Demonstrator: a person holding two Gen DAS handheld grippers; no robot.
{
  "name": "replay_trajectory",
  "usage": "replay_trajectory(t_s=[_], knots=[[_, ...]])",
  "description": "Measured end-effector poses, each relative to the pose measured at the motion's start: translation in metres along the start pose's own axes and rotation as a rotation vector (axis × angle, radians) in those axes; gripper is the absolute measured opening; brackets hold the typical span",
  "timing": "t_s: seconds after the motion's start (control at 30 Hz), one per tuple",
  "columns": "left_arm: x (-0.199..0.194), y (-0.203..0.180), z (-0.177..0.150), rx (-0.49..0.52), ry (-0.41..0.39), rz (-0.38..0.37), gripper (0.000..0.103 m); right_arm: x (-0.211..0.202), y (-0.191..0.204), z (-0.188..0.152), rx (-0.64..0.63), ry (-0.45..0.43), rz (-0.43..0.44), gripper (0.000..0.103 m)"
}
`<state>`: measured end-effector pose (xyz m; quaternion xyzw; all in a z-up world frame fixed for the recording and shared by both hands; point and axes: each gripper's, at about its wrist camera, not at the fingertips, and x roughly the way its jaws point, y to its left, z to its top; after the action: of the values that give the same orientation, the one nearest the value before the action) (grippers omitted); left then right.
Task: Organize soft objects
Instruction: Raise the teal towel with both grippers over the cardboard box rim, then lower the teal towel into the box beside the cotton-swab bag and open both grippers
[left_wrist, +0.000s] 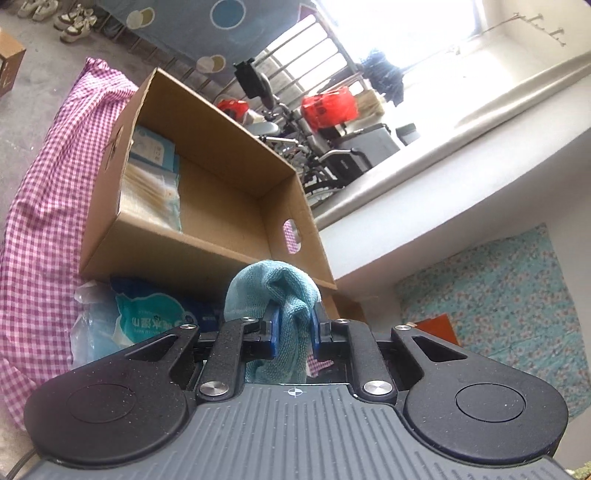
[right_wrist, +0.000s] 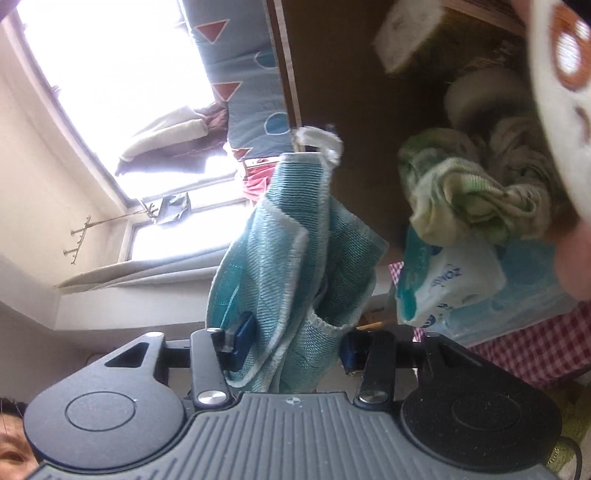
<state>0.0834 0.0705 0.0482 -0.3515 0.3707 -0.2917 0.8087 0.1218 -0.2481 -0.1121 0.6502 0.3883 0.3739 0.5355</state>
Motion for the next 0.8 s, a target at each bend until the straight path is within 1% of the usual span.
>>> replay_trajectory(t_s=[0.13,0.2,0.3,0.4,0.47,0.57,0.63,0.67,0.7,0.77,0.8], knots=[[-0.002,-0.014,0.021,0.081,-0.034,-0.024,0.015,0.01,0.04,0.005,-0.139,-0.006,0.005,0.04],[0.001,-0.017,0.035,0.111,-0.047,-0.021,0.015,0.017,0.061,0.012,-0.2,-0.009,0.001,0.04],[0.01,-0.015,0.056,0.144,-0.055,-0.001,0.015,0.029,0.09,0.027,-0.284,-0.015,-0.02,0.04],[0.027,-0.003,0.078,0.14,-0.04,0.039,0.015,0.042,0.11,0.045,-0.329,-0.018,-0.074,0.04],[0.042,0.011,0.09,0.124,-0.017,0.076,0.015,0.052,0.113,0.056,-0.346,-0.017,-0.124,0.04],[0.066,0.032,0.103,0.109,0.034,0.137,0.015,0.072,0.107,0.072,-0.326,0.004,-0.227,0.04],[0.081,0.044,0.11,0.111,0.07,0.186,0.015,0.078,0.1,0.077,-0.316,0.024,-0.308,0.04],[0.087,0.05,0.112,0.111,0.093,0.209,0.015,0.084,0.097,0.081,-0.311,0.038,-0.35,0.04],[0.092,0.055,0.115,0.113,0.115,0.228,0.015,0.09,0.095,0.085,-0.305,0.056,-0.397,0.035],[0.1,0.061,0.117,0.127,0.157,0.264,0.015,0.104,0.096,0.09,-0.31,0.108,-0.469,0.038],[0.104,0.063,0.117,0.134,0.176,0.275,0.015,0.109,0.099,0.089,-0.326,0.139,-0.512,0.041]])
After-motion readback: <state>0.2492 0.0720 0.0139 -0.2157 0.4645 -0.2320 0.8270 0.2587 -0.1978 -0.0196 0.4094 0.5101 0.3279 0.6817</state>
